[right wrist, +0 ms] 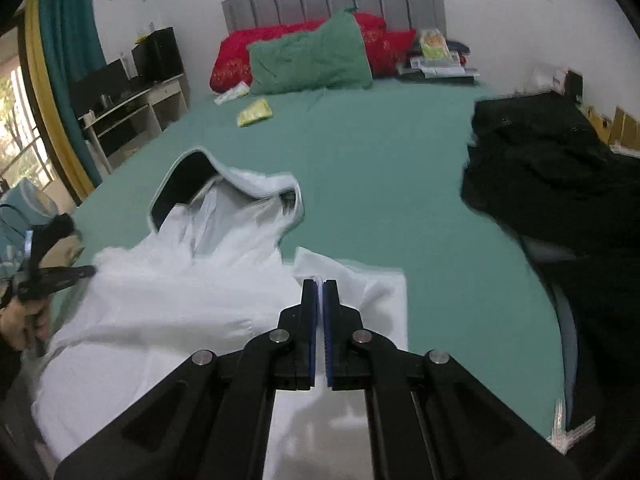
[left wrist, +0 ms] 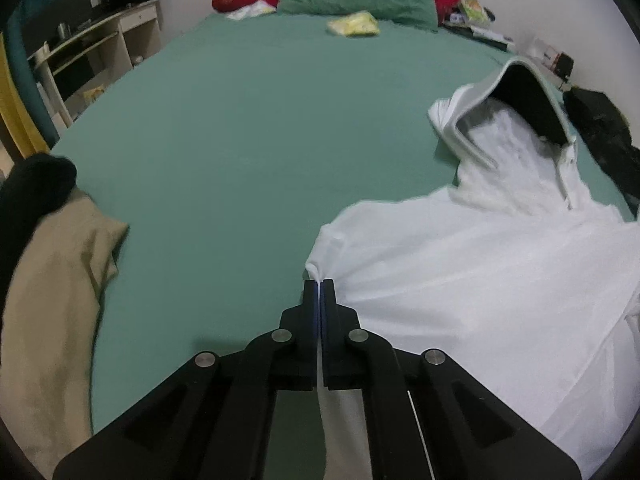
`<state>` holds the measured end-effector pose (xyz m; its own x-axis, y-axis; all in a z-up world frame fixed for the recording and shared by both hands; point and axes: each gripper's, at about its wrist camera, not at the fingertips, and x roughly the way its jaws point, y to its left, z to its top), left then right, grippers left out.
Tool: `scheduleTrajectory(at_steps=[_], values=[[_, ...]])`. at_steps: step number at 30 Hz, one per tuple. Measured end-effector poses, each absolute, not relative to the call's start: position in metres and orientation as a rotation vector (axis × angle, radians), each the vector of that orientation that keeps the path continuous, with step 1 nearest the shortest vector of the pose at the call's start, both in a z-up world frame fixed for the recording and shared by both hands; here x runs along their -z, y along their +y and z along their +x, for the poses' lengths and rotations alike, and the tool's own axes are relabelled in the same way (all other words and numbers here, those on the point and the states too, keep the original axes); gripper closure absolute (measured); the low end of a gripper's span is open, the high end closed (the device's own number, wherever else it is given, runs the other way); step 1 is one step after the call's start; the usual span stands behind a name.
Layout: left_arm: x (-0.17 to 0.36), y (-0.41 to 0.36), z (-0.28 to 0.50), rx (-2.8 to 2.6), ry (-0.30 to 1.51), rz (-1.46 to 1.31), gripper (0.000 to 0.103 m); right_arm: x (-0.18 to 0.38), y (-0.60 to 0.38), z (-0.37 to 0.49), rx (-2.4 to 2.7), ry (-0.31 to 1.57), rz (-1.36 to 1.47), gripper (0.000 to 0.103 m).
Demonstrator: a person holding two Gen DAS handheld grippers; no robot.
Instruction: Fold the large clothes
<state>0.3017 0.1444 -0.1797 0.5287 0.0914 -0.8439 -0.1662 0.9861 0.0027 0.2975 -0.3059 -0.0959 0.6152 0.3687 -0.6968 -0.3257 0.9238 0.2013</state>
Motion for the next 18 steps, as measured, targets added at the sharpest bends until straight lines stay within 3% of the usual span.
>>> scheduleTrajectory(at_steps=[3,6,7,8,10,15,18], values=[[0.181,0.136,0.299,-0.175,1.003,-0.031,0.101,0.131,-0.316,0.274,-0.396,0.966,0.057,0.097],[0.172,0.134,0.290,-0.208,1.000,-0.041,0.086,0.168,-0.335,0.252,-0.319,1.097,0.077,0.082],[0.166,0.133,0.285,-0.203,0.985,-0.053,0.072,0.167,-0.340,0.247,-0.324,1.076,0.101,0.075],[0.161,0.130,0.278,-0.188,0.968,-0.066,0.063,0.162,-0.344,0.244,-0.323,1.056,0.119,0.060],[0.155,0.123,0.270,-0.145,0.964,-0.070,0.062,0.148,-0.346,0.242,-0.297,1.016,0.107,0.039],[0.143,0.110,0.278,-0.063,0.950,-0.129,0.062,0.105,-0.326,0.266,-0.295,0.823,0.062,0.038],[0.136,0.099,0.309,-0.058,0.905,-0.148,0.062,0.103,-0.280,0.316,-0.380,0.812,-0.002,0.038]])
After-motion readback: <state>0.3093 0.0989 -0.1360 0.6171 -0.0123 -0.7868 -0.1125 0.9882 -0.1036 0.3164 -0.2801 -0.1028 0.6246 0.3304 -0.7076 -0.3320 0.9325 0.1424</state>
